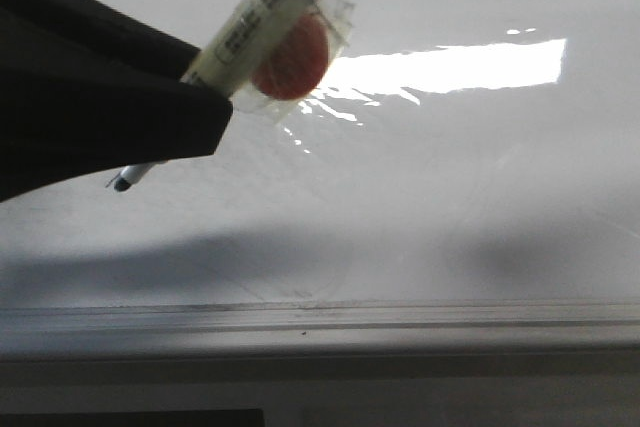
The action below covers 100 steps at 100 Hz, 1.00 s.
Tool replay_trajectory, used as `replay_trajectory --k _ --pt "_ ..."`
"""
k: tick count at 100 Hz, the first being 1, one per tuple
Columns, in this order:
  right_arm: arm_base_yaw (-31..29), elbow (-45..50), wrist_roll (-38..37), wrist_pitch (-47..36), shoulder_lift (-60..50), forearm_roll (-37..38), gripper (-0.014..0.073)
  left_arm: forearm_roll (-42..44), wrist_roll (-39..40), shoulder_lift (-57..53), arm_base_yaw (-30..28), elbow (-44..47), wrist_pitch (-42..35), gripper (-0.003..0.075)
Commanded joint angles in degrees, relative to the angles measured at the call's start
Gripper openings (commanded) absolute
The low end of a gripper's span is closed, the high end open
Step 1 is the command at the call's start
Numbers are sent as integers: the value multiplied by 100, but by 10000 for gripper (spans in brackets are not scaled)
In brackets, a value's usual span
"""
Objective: Write number 9 on whiteboard
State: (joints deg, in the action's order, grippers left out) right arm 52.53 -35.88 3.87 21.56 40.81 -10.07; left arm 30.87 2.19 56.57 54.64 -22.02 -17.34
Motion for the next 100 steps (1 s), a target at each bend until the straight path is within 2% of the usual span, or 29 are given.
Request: replay_trajectory --k 1,32,39,55,63,70,87,92,100 --pt "48 -354 -31 -629 435 -270 363 11 44 -40 39 -195 -310 -20" --pt "277 -1098 -31 -625 1671 -328 363 11 44 -40 39 -195 -276 -20" --pt "277 -1193 -31 -609 1795 -328 337 11 44 -40 39 -195 -276 -20" --pt "251 -1257 -31 -320 1855 -328 68 -47 44 -40 39 -195 -276 -20" --pt "221 -1257 -31 -242 1844 -328 -65 -382 44 -40 39 -195 -276 -17" --pt "221 -1257 -31 -238 1844 -328 -69 -396 44 -40 39 -195 -276 27" --pt "236 -1257 145 -214 1844 -318 -70 -465 44 -84 39 -195 -276 262" --pt "236 -1257 153 -272 1844 -318 -71 -666 44 -138 28 -195 -121 291" --pt "223 -1284 153 -313 1844 -318 -71 -970 44 -334 -8 -195 391 296"
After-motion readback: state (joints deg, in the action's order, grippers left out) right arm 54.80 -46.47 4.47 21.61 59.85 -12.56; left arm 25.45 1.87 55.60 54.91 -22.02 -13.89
